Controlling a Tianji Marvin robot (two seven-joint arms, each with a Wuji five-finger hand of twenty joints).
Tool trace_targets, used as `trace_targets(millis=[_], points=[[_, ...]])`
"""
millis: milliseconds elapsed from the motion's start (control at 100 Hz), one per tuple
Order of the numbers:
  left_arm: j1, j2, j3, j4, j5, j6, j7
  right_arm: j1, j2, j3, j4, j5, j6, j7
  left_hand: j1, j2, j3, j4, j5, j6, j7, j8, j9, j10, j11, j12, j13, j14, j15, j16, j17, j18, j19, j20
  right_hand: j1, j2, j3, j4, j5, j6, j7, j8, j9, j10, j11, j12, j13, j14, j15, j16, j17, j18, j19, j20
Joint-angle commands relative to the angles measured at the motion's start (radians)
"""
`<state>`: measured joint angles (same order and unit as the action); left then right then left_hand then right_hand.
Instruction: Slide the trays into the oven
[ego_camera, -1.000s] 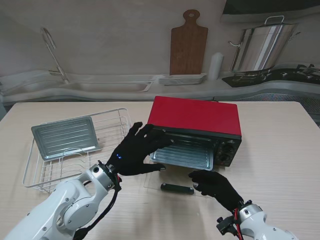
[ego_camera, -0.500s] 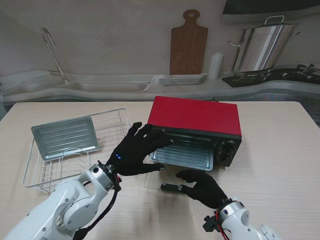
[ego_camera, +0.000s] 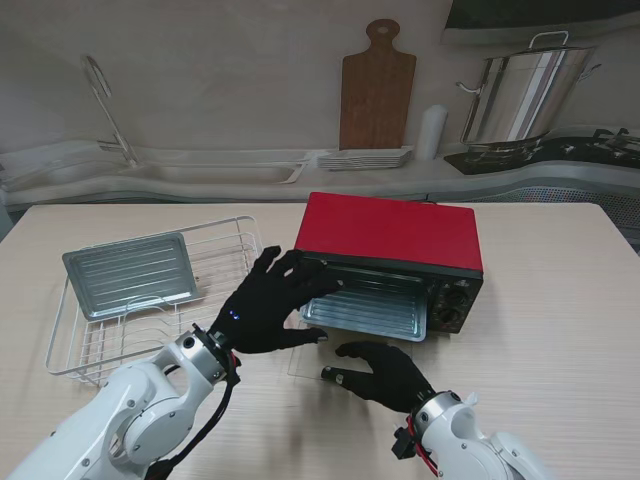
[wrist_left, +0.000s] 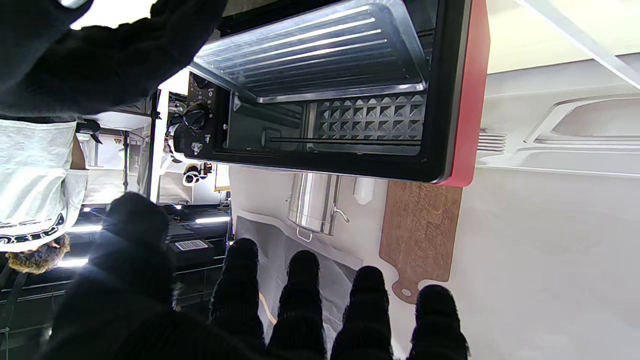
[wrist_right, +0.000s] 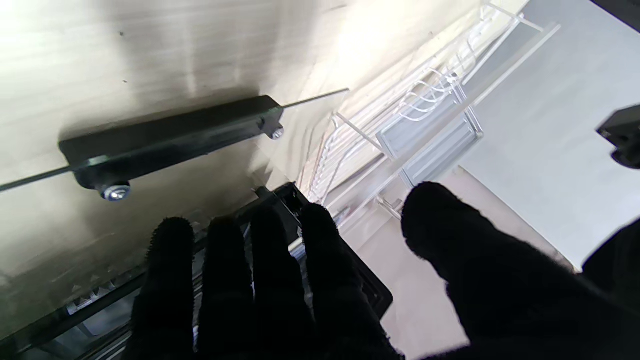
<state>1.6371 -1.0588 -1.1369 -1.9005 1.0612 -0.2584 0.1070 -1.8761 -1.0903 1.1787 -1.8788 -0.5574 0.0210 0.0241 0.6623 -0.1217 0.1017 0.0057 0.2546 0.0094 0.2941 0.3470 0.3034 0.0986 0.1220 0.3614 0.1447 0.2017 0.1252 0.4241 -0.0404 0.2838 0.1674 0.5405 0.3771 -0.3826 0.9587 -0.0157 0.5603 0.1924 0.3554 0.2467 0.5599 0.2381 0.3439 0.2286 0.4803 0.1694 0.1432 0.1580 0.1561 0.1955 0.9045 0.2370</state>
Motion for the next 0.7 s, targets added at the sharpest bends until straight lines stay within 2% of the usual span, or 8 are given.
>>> trace_targets(millis=[0, 130, 260, 340, 410, 690], points=[[0.010, -0.005, -0.002, -0.012, 0.002, 0.003, -0.013, 0.009, -0.001, -0.012, 0.013, -0.008, 0.010, 0.017, -0.009, 0.040, -0.024, 0.007, -0.004, -0.004, 0.000, 0.012, -0.021, -0.024, 0.000, -0.015, 0.000, -0.025, 0.007, -0.008, -0.013, -0.017, -0.044, -0.011, -0.033, 0.019, -0.034, 0.040, -0.047, -0.009, -0.025, -0.030, -0.029, -0.030, -0.036, -0.026, -0.036, -0.035, -0.045, -0.038, -0.025, -0.046, -0.049, -0.031], [0.013, -0.004, -0.005, -0.013, 0.003, 0.002, -0.013, 0.035, 0.000, -0.028, 0.028, -0.021, 0.040, 0.024, -0.009, 0.041, -0.024, 0.007, -0.004, -0.005, -0.001, 0.012, -0.022, -0.025, 0.000, -0.015, 0.000, -0.025, 0.008, -0.008, -0.013, -0.017, -0.044, -0.011, -0.035, 0.038, -0.061, 0.048, -0.084, -0.006, -0.032, -0.059, -0.027, -0.034, -0.129, -0.070, -0.056, -0.045, -0.097, -0.069, -0.043, -0.061, -0.080, -0.055], [0.015, -0.005, -0.006, -0.012, 0.001, 0.002, -0.010, 0.054, 0.002, -0.037, 0.037, -0.043, 0.060, 0.031, -0.009, 0.040, -0.024, 0.007, -0.004, -0.004, 0.000, 0.012, -0.022, -0.024, 0.000, -0.015, 0.000, -0.024, 0.008, -0.008, -0.014, -0.017, -0.044, -0.011, -0.040, 0.058, -0.087, 0.065, -0.113, -0.004, -0.018, -0.087, 0.074, -0.032, -0.341, -0.175, -0.070, -0.051, -0.107, -0.076, -0.054, -0.069, -0.088, -0.067], [0.016, -0.005, -0.006, -0.012, 0.002, 0.003, -0.010, 0.062, 0.000, -0.042, 0.042, -0.051, 0.069, 0.022, -0.009, 0.040, -0.024, 0.007, -0.004, -0.004, 0.000, 0.012, -0.022, -0.024, 0.000, -0.015, 0.001, -0.025, 0.008, -0.008, -0.013, -0.017, -0.044, -0.011, -0.046, 0.060, -0.090, 0.066, -0.104, -0.007, -0.008, -0.085, 0.096, -0.030, -0.340, -0.175, -0.054, -0.045, -0.095, -0.071, -0.042, -0.060, -0.078, -0.063], [0.016, -0.004, -0.007, -0.013, 0.003, 0.003, -0.012, 0.069, -0.002, -0.044, 0.043, -0.050, 0.078, 0.016, -0.009, 0.040, -0.024, 0.007, -0.005, -0.004, 0.000, 0.012, -0.022, -0.024, 0.000, -0.015, -0.001, -0.025, 0.007, -0.008, -0.013, -0.017, -0.044, -0.011, -0.052, 0.060, -0.089, 0.071, -0.091, -0.009, 0.019, -0.076, 0.139, -0.021, -0.334, -0.170, -0.031, -0.028, -0.040, -0.040, -0.019, -0.028, -0.024, -0.037], [0.014, -0.004, -0.005, -0.012, 0.007, 0.001, -0.009, 0.081, -0.007, -0.045, 0.044, -0.052, 0.093, -0.006, -0.009, 0.041, -0.023, 0.007, -0.004, -0.004, 0.000, 0.012, -0.022, -0.023, 0.000, -0.015, 0.000, -0.024, 0.008, -0.008, -0.013, -0.017, -0.044, -0.011, -0.058, 0.058, -0.086, 0.072, -0.071, -0.020, 0.035, -0.060, 0.172, -0.031, -0.323, -0.162, -0.037, -0.038, 0.033, 0.003, -0.012, -0.034, 0.021, -0.011]])
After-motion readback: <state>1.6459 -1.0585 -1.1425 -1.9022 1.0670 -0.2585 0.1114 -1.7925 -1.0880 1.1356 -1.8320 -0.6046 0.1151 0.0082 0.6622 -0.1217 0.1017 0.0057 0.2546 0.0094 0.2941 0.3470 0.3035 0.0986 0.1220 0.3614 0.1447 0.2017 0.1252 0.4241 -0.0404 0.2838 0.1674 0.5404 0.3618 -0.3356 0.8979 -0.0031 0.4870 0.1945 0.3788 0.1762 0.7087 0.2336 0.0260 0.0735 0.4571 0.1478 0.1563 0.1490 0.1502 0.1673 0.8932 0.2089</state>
